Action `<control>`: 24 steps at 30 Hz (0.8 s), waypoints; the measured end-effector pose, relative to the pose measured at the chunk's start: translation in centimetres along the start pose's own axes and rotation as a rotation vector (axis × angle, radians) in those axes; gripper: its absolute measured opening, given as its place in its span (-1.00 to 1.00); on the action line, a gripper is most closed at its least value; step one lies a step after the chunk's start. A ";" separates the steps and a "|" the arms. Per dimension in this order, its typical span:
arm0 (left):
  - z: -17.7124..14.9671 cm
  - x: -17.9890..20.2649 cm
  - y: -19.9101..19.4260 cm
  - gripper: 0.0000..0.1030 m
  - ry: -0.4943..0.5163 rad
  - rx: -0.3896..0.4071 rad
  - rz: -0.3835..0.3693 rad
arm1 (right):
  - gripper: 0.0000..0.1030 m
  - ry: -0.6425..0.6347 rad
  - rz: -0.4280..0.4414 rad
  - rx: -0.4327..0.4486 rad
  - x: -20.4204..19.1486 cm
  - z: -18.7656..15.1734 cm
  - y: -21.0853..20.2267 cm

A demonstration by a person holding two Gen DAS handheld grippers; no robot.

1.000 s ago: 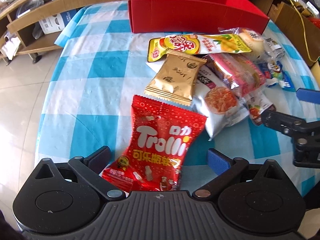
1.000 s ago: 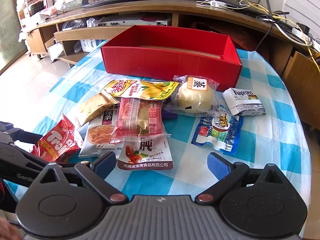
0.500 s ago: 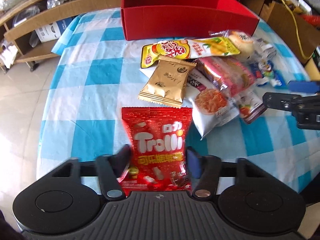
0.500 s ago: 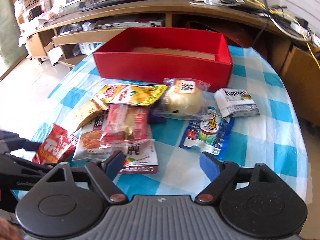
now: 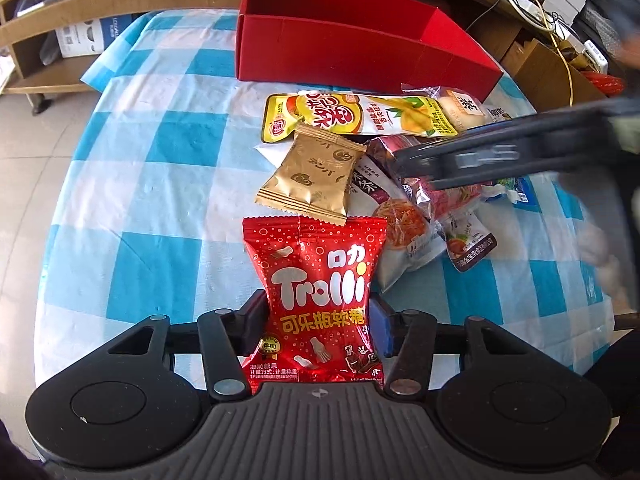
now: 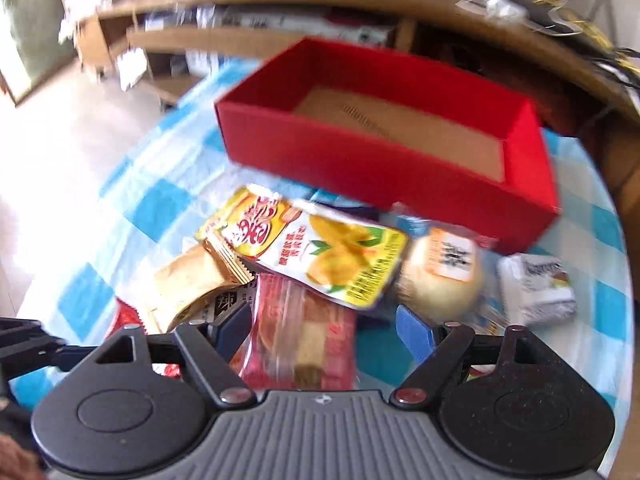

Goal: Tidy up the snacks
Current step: 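Carry both snacks over the red box and open both grippers to drop them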

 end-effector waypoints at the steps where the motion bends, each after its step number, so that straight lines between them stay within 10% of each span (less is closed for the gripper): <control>1: 0.0 0.0 0.0 0.19 -0.001 -0.001 -0.003 | 0.78 0.001 -0.021 -0.023 -0.1 0.1 0.8; 5: 0.2 -0.3 0.2 0.28 -0.014 -0.006 -0.021 | 0.34 0.046 0.036 -0.042 0.5 -0.2 0.9; 24: -0.2 1.6 -2.2 0.09 0.027 0.044 0.121 | 0.33 0.180 0.075 0.041 3.4 -7.9 -6.4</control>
Point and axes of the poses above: each gripper's, at about its wrist camera, not at the fingertips, and y roughly the way its jaws point, x to its right, z to its top, the point moved 4 cm from there along y, roughly the way its jaws point, and after that the axes turned 4 degrees about -x, right-handed, at the moved point
